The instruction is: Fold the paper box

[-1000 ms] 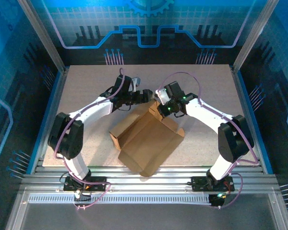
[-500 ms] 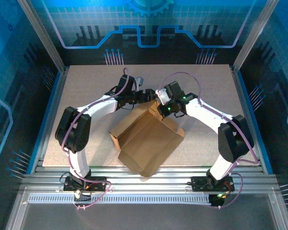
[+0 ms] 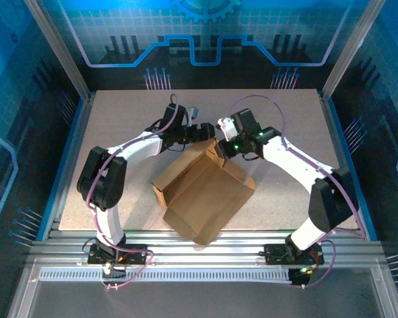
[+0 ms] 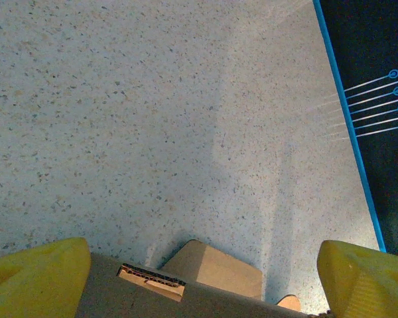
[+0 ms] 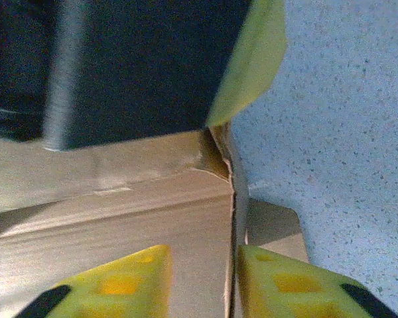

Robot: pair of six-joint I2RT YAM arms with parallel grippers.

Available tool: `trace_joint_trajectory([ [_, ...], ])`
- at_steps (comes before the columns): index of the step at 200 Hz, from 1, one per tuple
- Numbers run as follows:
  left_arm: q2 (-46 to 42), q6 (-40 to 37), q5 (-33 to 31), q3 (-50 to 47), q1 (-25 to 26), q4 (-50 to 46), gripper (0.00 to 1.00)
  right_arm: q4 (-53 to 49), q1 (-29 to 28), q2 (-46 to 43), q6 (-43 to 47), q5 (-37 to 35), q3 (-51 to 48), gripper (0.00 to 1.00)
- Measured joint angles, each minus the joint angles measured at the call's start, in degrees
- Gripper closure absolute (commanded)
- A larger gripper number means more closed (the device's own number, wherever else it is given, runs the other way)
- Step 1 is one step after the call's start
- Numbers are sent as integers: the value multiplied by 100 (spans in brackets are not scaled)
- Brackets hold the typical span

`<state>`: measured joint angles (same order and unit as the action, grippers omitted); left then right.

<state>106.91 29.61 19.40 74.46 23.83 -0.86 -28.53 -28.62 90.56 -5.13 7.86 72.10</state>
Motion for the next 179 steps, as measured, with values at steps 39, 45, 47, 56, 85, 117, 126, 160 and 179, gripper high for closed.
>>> trace_joint_trajectory([
  [39, 31, 0, 35, 0, 0, 42, 11, 118, 435, -671, -269, 708, -35, 10],
  [45, 39, 0, 48, 0, 0, 42, 11, 186, 535, -765, -289, 809, -81, 2],
  [47, 39, 0, 48, 0, 0, 42, 11, 205, 562, -787, -310, 835, -94, 1],
  [56, 42, 0, 57, 0, 0, 42, 11, 289, 693, -909, -297, 968, -181, 0],
  [85, 46, 0, 66, 0, 0, 52, 11, 507, 844, -1097, -199, 1038, -485, 0],
  [117, 79, 0, 87, 9, -7, 74, 11, 890, 1038, -1110, -15, 1027, -1029, 0],
  [126, 83, 0, 96, 9, -4, 79, 11, 1021, 1145, -1088, 52, 1034, -1191, 1],
  [160, 94, 0, 131, 9, -7, 85, 12, 1565, 1346, -793, 223, 1021, -1589, 16],
  [179, 94, 0, 149, 9, -4, 92, 12, 1818, 1360, -586, 238, 1047, -1705, 19],
])
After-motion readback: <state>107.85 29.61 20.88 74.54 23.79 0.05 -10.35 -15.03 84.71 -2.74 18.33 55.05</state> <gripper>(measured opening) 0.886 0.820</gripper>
